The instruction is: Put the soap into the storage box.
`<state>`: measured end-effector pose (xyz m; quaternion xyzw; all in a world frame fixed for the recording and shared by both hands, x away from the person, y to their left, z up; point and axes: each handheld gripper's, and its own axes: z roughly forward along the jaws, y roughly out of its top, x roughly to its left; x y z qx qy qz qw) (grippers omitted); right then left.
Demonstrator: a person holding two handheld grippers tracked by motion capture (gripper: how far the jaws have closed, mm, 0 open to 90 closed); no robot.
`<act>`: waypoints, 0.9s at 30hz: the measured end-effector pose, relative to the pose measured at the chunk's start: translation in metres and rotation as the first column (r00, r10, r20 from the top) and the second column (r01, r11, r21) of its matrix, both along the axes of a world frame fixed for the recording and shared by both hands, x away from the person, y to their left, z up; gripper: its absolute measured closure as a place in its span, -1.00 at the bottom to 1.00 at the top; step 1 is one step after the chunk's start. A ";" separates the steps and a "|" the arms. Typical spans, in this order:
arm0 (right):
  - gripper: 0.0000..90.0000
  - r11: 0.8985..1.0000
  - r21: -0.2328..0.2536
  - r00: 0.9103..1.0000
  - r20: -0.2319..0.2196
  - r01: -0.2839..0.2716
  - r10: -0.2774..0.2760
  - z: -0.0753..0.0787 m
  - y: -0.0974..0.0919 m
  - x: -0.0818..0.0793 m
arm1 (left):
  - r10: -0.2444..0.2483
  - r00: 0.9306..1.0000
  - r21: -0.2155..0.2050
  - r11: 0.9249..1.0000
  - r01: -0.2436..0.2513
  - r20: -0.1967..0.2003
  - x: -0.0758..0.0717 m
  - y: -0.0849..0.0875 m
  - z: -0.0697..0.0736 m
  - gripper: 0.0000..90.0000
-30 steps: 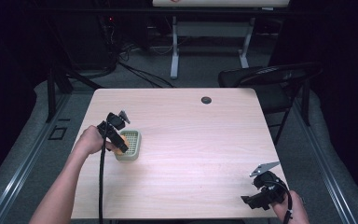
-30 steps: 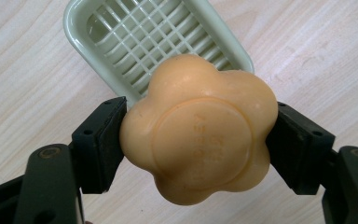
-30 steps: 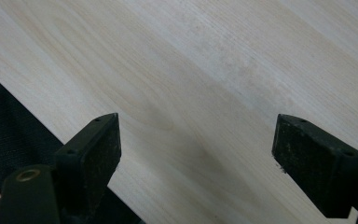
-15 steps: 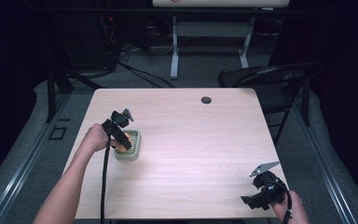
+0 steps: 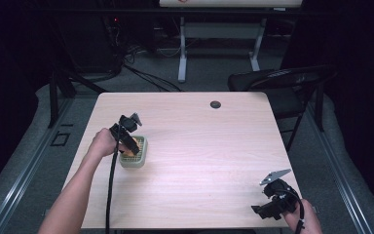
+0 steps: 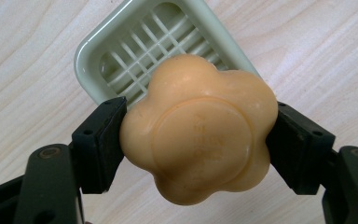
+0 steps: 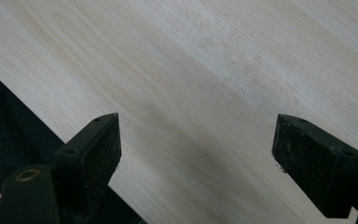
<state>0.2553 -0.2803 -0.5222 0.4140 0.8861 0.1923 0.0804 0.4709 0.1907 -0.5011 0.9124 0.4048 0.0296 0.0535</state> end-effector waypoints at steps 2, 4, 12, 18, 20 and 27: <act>-0.66 1.000 0.000 1.000 0.000 0.001 -0.001 0.000 0.000 0.000 | 0.000 1.000 -0.002 1.000 0.000 -0.004 0.001 -0.001 -0.002 -0.40; -0.66 1.000 0.000 1.000 -0.002 0.001 -0.001 0.000 0.000 0.000 | -0.004 1.000 0.004 1.000 0.004 -0.002 0.002 -0.003 -0.003 -0.40; -0.66 1.000 -0.008 1.000 -0.004 0.001 -0.001 -0.001 0.000 0.001 | 0.014 1.000 -0.008 1.000 -0.014 0.001 0.006 -0.004 -0.009 -0.40; -0.66 1.000 -0.013 1.000 -0.012 -0.005 0.005 0.000 0.000 0.000 | 0.026 1.000 0.008 1.000 -0.026 0.004 0.007 -0.005 -0.010 -0.40; -0.66 1.000 -0.013 1.000 -0.014 -0.005 0.005 0.000 0.000 0.000 | 0.031 1.000 0.006 1.000 -0.031 0.004 0.007 -0.005 -0.011 -0.41; -0.66 1.000 -0.008 1.000 -0.019 -0.001 0.001 -0.001 0.001 0.000 | 0.033 0.999 0.024 0.999 -0.033 -0.006 0.010 -0.005 -0.015 -0.41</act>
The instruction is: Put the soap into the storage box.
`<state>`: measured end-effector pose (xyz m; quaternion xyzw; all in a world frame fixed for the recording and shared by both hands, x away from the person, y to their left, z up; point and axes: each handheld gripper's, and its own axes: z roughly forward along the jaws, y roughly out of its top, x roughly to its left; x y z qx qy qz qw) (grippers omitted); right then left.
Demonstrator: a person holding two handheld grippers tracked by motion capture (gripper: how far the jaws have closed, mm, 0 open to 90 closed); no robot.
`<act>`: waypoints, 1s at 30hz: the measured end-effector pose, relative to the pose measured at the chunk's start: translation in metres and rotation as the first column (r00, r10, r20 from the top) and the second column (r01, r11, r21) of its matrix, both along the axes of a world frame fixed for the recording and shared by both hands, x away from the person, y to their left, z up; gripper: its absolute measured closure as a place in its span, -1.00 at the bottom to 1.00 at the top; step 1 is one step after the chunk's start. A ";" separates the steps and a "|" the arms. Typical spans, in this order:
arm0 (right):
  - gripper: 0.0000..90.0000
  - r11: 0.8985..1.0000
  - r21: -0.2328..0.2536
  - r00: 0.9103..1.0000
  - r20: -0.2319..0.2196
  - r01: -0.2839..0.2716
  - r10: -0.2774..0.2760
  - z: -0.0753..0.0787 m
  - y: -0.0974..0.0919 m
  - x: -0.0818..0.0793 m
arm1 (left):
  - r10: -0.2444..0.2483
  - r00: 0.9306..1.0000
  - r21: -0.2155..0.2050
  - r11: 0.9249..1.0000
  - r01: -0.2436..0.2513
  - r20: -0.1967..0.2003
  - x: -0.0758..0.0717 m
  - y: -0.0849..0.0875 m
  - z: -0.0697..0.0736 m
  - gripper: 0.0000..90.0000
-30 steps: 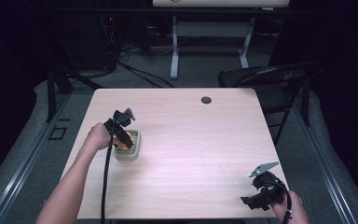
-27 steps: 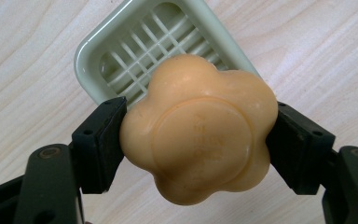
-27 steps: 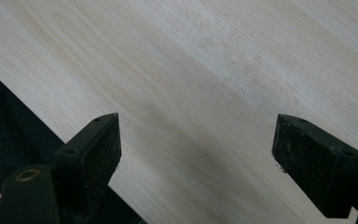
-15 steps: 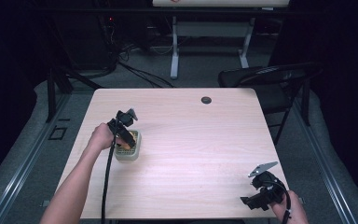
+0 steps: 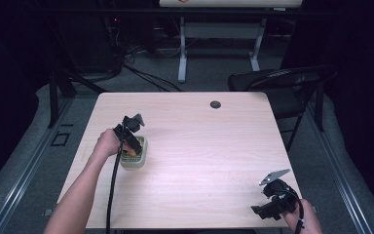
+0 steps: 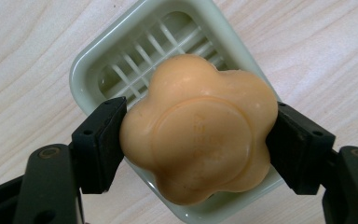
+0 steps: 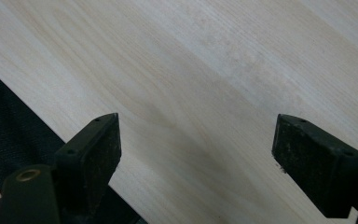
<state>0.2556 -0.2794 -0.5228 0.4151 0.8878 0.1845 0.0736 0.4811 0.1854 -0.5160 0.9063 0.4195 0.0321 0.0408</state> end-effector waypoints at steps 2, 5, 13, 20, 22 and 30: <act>-0.66 1.000 0.004 1.000 0.007 -0.004 0.004 -0.001 0.000 0.000 | 0.000 1.000 0.000 1.000 0.000 -0.003 0.001 0.000 -0.001 -0.41; -0.66 1.000 0.001 1.000 0.000 -0.001 0.001 0.000 0.000 0.000 | 0.004 1.000 -0.003 1.000 -0.004 0.002 0.001 0.000 -0.002 -0.41; -0.66 1.000 -0.001 1.000 0.000 0.002 -0.002 -0.002 0.001 0.000 | -0.006 1.000 0.004 1.000 0.006 -0.007 0.003 -0.002 -0.005 -0.41; -0.66 1.000 0.001 1.000 -0.005 0.000 0.001 -0.002 0.000 0.000 | -0.011 1.000 -0.008 1.000 0.011 -0.014 0.004 -0.001 -0.007 -0.41; -0.66 1.000 -0.016 1.000 -0.013 -0.003 0.003 -0.002 0.000 0.001 | -0.012 1.000 -0.011 1.000 0.012 -0.012 0.004 0.000 -0.006 -0.42; -0.66 1.000 -0.008 1.000 -0.009 -0.005 0.005 -0.002 0.000 0.000 | -0.004 1.000 -0.013 1.000 0.005 0.018 0.002 -0.001 0.001 -0.58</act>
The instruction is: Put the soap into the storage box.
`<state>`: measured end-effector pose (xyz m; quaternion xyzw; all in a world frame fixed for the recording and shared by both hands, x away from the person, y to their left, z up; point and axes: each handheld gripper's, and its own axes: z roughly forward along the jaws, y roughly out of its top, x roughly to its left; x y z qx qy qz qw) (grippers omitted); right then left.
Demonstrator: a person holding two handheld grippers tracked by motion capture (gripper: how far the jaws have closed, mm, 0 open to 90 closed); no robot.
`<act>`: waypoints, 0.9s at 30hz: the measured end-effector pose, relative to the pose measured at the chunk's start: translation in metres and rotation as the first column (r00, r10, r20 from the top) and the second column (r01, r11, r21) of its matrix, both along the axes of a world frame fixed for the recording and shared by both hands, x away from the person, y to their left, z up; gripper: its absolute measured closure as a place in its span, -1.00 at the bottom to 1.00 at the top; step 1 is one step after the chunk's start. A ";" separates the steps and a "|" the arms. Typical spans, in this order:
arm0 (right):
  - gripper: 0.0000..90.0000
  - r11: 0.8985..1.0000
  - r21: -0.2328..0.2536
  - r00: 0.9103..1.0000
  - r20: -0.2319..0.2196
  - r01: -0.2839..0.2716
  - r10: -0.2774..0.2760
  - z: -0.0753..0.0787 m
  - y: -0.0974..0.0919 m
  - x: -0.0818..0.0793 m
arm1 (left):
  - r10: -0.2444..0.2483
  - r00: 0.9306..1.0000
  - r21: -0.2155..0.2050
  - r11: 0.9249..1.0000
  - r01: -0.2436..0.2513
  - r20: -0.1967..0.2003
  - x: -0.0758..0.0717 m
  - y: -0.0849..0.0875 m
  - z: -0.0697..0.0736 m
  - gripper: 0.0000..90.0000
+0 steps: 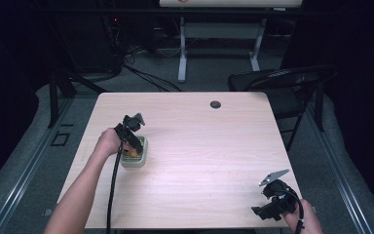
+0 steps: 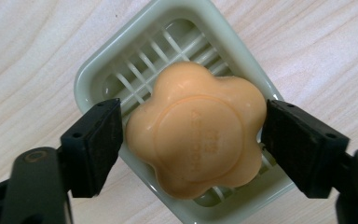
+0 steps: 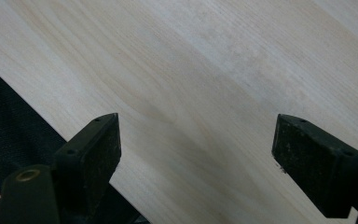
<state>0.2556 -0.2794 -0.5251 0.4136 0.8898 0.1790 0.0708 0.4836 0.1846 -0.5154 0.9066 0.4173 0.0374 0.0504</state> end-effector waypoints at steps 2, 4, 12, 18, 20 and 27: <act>-0.66 1.000 0.004 1.000 -0.007 0.004 -0.004 0.000 0.001 0.000 | 0.002 1.000 0.000 1.000 -0.002 0.003 -0.001 0.000 0.002 -0.64; -0.66 1.000 -0.002 1.000 0.002 0.000 0.000 0.000 0.000 0.000 | 0.001 1.000 -0.003 1.000 -0.001 0.009 -0.003 0.001 0.005 -0.67; -0.66 1.000 -0.003 1.000 0.011 0.006 -0.006 0.001 0.000 -0.002 | -0.002 1.000 -0.009 1.000 0.003 0.029 -0.008 0.007 0.020 -0.84; -0.66 1.000 -0.007 1.000 0.005 0.004 -0.004 0.001 0.001 -0.003 | -0.010 0.999 -0.001 1.000 0.010 0.040 -0.015 0.008 0.027 -0.88; -0.66 1.000 -0.011 1.000 0.001 -0.004 0.004 0.001 0.001 -0.002 | -0.013 0.999 -0.005 1.000 0.013 0.039 -0.017 0.009 0.030 -0.90; -0.66 1.000 0.001 1.000 -0.004 0.004 -0.004 0.000 0.001 -0.002 | -0.017 0.999 0.001 1.000 0.017 0.050 -0.029 0.015 0.038 -0.95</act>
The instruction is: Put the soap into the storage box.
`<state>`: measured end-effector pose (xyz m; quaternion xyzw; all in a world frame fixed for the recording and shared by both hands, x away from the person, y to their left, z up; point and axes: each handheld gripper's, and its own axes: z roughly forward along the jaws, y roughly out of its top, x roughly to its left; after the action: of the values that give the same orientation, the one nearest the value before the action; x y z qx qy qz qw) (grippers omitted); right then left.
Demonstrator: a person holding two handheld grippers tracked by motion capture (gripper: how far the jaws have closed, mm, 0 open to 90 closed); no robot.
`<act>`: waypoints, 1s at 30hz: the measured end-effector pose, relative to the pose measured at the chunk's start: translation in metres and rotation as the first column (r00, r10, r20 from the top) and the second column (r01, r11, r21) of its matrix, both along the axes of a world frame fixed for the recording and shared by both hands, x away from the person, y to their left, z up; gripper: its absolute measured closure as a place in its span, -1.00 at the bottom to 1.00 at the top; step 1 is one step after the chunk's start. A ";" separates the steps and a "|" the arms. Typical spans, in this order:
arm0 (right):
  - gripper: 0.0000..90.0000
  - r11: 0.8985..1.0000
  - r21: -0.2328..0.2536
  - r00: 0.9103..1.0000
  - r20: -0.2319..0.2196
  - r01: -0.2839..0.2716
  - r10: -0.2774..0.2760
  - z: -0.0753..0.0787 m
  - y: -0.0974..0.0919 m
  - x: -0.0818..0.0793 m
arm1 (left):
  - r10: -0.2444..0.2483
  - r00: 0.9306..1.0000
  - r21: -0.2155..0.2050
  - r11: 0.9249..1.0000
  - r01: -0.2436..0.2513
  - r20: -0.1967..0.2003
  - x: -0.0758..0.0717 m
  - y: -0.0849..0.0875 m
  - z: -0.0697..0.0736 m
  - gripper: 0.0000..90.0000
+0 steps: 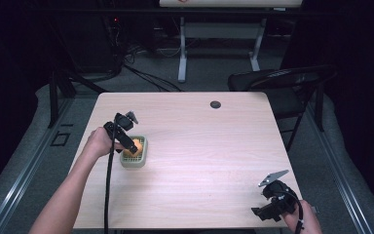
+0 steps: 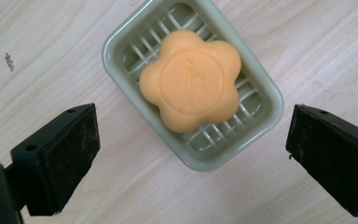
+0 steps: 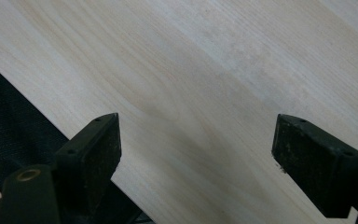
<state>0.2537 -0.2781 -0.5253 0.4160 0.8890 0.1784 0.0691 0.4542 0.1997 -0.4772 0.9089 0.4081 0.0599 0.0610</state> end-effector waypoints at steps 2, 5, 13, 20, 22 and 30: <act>-0.66 1.000 -0.010 1.000 -0.001 -0.004 0.004 0.000 0.000 0.000 | -0.003 1.000 -0.005 1.000 0.003 0.006 -0.005 0.002 0.002 -0.96; -0.66 1.000 -0.015 1.000 -0.003 -0.006 0.006 0.001 0.000 0.000 | -0.007 1.000 -0.013 1.000 0.007 0.016 -0.013 0.005 0.007 -0.96; -0.66 1.000 -0.019 1.000 -0.003 -0.004 0.004 0.000 0.001 0.000 | -0.018 0.999 -0.037 0.999 0.019 0.033 -0.039 0.016 0.013 -0.98; -0.66 1.000 -0.018 1.000 -0.001 -0.016 0.016 0.001 0.004 -0.001 | 0.002 1.000 -0.049 0.999 -0.001 0.026 -0.061 0.028 0.008 -0.99; -0.66 1.000 -0.013 1.000 -0.003 -0.018 0.018 0.000 0.005 -0.001 | 0.014 1.000 -0.057 0.998 -0.013 0.018 -0.068 0.033 0.008 -0.99; -0.66 1.000 -0.017 1.000 -0.007 -0.012 0.012 0.001 0.004 0.000 | 0.032 0.999 -0.075 0.997 -0.029 0.033 -0.094 0.041 0.006 -1.00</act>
<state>0.2534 -0.2740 -0.5246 0.4109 0.8932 0.1697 0.0683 0.3603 0.2409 -0.4707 0.8986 0.4227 0.0612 0.1010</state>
